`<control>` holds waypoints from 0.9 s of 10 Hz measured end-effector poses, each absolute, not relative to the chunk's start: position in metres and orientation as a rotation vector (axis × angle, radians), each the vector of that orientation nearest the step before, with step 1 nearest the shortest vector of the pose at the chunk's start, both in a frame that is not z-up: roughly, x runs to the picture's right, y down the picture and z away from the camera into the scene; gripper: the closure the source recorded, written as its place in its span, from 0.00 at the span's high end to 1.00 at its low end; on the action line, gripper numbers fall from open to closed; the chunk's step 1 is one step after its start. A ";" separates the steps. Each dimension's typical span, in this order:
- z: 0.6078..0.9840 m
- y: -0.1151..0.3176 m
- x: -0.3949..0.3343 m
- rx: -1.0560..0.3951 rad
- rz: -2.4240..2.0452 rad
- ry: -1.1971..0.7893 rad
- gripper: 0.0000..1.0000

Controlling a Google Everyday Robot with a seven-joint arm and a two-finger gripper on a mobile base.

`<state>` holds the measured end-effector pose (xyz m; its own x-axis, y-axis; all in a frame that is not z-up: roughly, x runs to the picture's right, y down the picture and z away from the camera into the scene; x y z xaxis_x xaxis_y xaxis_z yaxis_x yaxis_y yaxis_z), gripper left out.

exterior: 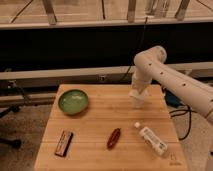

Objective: Place the white sponge in the ceramic cup

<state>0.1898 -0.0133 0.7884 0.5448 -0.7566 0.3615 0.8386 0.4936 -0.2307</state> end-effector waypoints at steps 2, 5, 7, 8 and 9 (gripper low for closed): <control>0.797 -0.030 0.197 -0.393 -0.966 -0.204 0.02; 0.811 -0.040 0.217 -0.395 -0.921 -0.205 0.20; 0.816 -0.040 0.217 -0.397 -0.912 -0.209 0.27; 0.832 -0.033 0.224 -0.413 -0.867 -0.221 0.69; 0.836 -0.031 0.224 -0.416 -0.860 -0.223 0.77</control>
